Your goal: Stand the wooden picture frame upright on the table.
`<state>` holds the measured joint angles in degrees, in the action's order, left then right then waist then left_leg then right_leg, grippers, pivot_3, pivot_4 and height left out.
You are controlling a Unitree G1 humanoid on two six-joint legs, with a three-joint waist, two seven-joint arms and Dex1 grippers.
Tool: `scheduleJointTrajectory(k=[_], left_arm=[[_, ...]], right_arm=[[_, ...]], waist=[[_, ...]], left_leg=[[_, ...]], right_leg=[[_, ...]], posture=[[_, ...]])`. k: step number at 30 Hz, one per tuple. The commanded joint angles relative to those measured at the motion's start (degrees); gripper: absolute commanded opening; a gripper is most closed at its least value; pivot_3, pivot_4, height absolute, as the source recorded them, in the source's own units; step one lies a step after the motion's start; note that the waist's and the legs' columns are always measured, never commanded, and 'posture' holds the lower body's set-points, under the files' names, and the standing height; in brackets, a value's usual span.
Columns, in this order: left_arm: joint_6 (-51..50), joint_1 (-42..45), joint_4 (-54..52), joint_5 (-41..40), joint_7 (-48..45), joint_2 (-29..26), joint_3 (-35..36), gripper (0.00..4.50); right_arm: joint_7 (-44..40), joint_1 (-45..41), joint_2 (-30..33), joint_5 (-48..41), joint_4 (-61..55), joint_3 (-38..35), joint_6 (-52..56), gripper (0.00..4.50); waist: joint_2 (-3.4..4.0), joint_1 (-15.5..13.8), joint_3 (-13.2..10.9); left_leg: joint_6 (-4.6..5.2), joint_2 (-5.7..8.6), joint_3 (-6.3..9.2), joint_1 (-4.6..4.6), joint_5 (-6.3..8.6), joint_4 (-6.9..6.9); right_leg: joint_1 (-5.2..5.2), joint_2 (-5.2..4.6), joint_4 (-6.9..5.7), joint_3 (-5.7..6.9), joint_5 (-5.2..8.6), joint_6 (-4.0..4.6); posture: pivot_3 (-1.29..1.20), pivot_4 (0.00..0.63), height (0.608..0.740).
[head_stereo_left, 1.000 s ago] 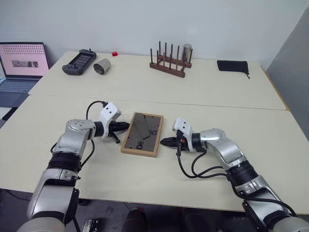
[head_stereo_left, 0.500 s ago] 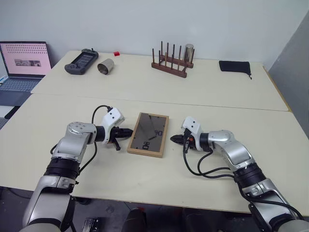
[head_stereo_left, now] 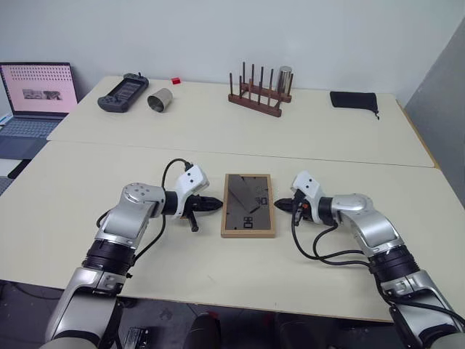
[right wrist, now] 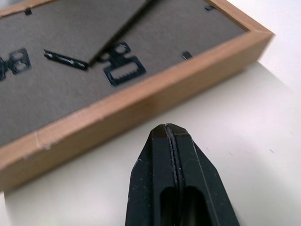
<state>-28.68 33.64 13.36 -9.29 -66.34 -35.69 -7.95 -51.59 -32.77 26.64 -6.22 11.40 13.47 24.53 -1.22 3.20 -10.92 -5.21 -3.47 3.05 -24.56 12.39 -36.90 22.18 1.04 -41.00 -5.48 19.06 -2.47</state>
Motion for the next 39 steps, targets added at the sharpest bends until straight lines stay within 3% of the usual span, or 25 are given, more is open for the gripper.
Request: scheduleJointTrajectory(k=[1, 9, 13, 16, 24, 39], left_arm=[[-6.5, -0.8, -2.5, -5.2, -3.0, -3.8, 4.2, 1.12], [-24.3, -1.7, -6.5, -15.0, -4.3, -7.0, 7.1, 2.8], [-42.4, 7.1, 5.4, -20.9, -2.0, -4.9, 10.6, 3.72], [-44.7, 9.3, 8.7, -22.0, 0.2, -3.7, 11.9, 4.35], [-52.7, 12.2, 14.7, -21.5, 4.7, -0.5, 7.9, 4.43], [-48.7, 13.3, 13.7, -21.9, 1.4, 1.6, 0.9, 4.43]], right_arm=[[0.1, -0.4, 1.0, 0.5, 0.7, -1.1, -1.4, 0.0], [-0.1, -1.9, 0.7, 2.2, 5.1, -0.5, -5.8, 0.0], [-0.1, -3.1, 0.1, 2.6, 6.8, -0.1, -7.1, 0.0], [-0.3, -3.3, -0.2, 2.7, 6.9, -0.3, -7.2, 0.0], [-0.5, -1.2, -1.4, 2.6, 2.5, 0.7, -5.5, 0.0], [2.8, -0.9, -9.4, 2.6, -3.4, 3.7, 0.0, 0.0]], waist=[[0.0, 0.2, 0.0], [0.0, 0.2, 0.0], [-0.01, 0.1, 0.0], [-0.01, 0.2, 0.0], [0.0, 0.3, 0.0], [0.02, 0.0, 0.0]], left_leg=[[0.0, -0.01, 0.0, 0.0, 0.0, 0.0], [0.0, -0.01, 0.0, 0.02, 0.0, -0.03], [0.01, -0.02, 0.06, 0.02, 0.0, -0.04], [0.01, -0.02, 0.09, 0.02, 0.0, -0.04], [-0.01, -0.04, 0.06, 0.07, -0.02, -0.03], [-0.02, 0.02, 0.03, 0.19, -0.02, -0.02]], right_leg=[[0.0, 0.01, 0.0, 0.0, 0.0, 0.0], [-0.03, 0.01, -0.01, 0.0, 0.01, -0.01], [-0.01, 0.05, -0.03, 0.05, 0.01, -0.01], [-0.05, 0.07, -0.02, 0.06, 0.01, -0.01], [-0.05, 0.03, -0.06, 0.07, 0.0, 0.0], [-0.19, -0.01, -0.04, 0.02, 0.0, -0.01]], posture=[[0.0, 0.15, 0.74], [0.0, 0.15, 0.74], [0.0, 0.15, 0.74], [0.0, 0.15, 0.74], [0.0, 0.15, 0.74], [0.0, 0.15, 0.74]])
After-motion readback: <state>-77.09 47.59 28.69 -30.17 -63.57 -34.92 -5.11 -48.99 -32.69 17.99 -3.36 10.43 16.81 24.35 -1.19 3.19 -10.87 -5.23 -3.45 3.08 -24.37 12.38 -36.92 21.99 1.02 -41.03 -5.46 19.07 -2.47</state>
